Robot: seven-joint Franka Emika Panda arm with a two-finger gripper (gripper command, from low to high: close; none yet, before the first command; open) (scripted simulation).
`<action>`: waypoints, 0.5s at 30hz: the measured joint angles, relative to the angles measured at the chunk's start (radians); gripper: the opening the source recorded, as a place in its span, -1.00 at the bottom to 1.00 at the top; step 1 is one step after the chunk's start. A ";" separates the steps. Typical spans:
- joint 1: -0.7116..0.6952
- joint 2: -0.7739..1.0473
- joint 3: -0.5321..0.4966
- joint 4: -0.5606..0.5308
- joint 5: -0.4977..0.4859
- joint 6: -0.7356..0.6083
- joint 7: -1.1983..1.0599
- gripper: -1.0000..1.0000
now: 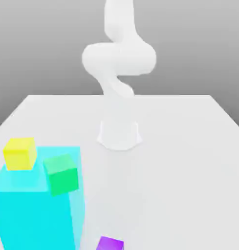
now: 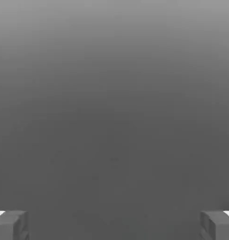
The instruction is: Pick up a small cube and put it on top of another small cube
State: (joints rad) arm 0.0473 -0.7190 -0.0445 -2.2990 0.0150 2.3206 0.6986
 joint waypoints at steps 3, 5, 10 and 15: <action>0.056 0.101 -0.055 0.001 0.024 0.026 -0.130 0.00; 0.091 0.165 -0.090 0.002 0.041 0.043 -0.215 0.00; 0.165 0.326 -0.168 0.004 0.096 0.085 -0.435 0.00; 0.213 0.490 -0.220 0.006 0.164 0.125 -0.663 0.00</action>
State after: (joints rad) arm 0.2606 -0.2295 -0.2649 -2.2931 0.1786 2.4455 0.0354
